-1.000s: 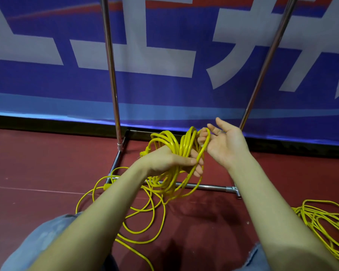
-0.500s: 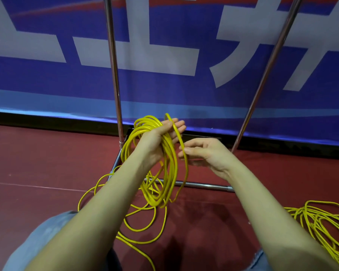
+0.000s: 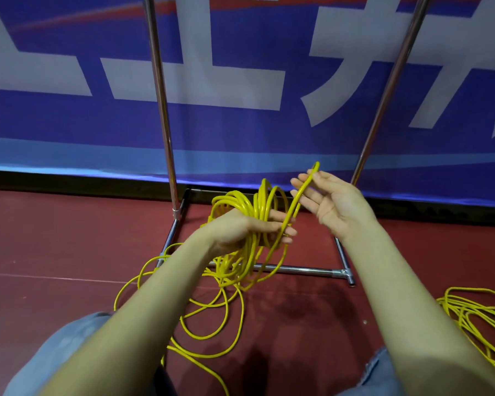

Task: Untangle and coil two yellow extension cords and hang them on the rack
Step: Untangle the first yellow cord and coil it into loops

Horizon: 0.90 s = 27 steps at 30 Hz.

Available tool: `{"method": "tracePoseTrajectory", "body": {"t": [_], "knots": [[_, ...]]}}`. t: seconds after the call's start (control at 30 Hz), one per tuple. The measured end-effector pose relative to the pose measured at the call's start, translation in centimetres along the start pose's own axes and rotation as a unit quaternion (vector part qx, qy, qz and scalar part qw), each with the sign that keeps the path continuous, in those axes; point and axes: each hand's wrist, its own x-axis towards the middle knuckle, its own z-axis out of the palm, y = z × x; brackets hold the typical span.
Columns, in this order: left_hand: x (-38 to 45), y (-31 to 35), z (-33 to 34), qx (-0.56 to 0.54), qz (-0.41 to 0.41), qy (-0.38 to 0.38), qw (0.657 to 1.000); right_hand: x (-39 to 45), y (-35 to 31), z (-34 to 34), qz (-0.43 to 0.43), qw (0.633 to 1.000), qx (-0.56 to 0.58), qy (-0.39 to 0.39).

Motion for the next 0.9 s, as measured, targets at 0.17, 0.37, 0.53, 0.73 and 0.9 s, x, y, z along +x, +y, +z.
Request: {"method": "tracePoseTrajectory", "body": {"t": [0.17,0.37,0.53,0.73,0.9], "knots": [[0.3,-0.1,0.5,-0.005,0.035,-0.004,0.999,-0.2,-0.3,-0.5,-0.010,0.999,-0.026,-0.019],[0.9,1.1,0.7,-0.207,0.119,0.076,0.968,-0.5,0.9,-1.2,0.036,0.987,-0.153,-0.038],[1.0,2.0,-0.7,-0.348,0.157,0.143,0.913,-0.7,2.1,-0.5,0.065,0.964,-0.239,-0.095],[0.8,2.3,-2.1,-0.411,0.184,0.179,0.874,-0.9,4.2,0.5,0.133,0.937,-0.296,-0.133],[0.6,2.7,-2.0,-0.362,0.183,0.187,0.895,-0.8,5.4,0.9,0.074,0.925,-0.338,-0.157]]}}
